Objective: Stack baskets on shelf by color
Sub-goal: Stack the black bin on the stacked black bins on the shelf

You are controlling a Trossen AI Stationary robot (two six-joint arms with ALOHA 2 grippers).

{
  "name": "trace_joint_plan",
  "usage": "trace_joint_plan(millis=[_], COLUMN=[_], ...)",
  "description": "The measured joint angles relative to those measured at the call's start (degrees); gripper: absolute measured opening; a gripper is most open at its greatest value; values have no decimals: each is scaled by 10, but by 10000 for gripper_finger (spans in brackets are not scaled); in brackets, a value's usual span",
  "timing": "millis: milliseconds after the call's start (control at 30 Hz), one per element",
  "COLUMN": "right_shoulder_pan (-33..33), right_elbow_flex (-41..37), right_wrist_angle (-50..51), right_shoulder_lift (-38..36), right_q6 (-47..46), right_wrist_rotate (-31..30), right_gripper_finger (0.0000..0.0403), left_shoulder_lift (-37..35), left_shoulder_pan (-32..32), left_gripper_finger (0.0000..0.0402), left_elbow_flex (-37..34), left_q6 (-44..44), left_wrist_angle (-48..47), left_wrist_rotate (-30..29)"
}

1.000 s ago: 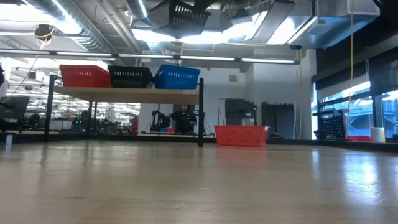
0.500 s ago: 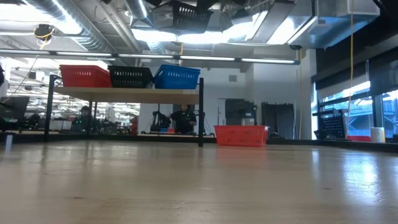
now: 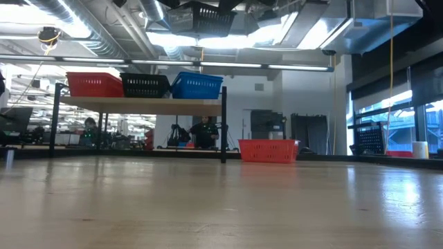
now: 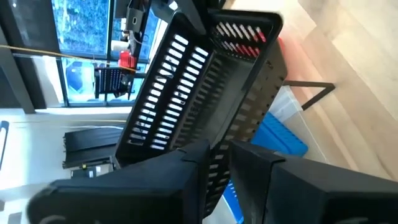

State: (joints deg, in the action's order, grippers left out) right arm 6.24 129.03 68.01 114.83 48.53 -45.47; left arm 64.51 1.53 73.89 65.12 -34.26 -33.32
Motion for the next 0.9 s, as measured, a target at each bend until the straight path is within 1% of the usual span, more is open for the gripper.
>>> trace_joint_plan(millis=[267,467,667,800,900], right_shoulder_pan=[0,0,2,7,10], right_elbow_flex=[0,0,0,0,0], right_wrist_angle=[0,0,0,0,-3], right_shoulder_lift=[0,0,0,0,0], right_q6=[2,14,18,42,43], right_wrist_rotate=[0,1,1,17,21], right_gripper_finger=[0,0,0,0,0], left_shoulder_lift=[0,0,0,0,0], left_shoulder_pan=[16,30,40,49,53], left_gripper_finger=[55,55,55,55,55], left_elbow_flex=[0,0,0,0,0], left_q6=[0,1,1,22,30], left_wrist_angle=[-1,-29,-38,-54,-63], left_wrist_rotate=[1,43,49,100,110])
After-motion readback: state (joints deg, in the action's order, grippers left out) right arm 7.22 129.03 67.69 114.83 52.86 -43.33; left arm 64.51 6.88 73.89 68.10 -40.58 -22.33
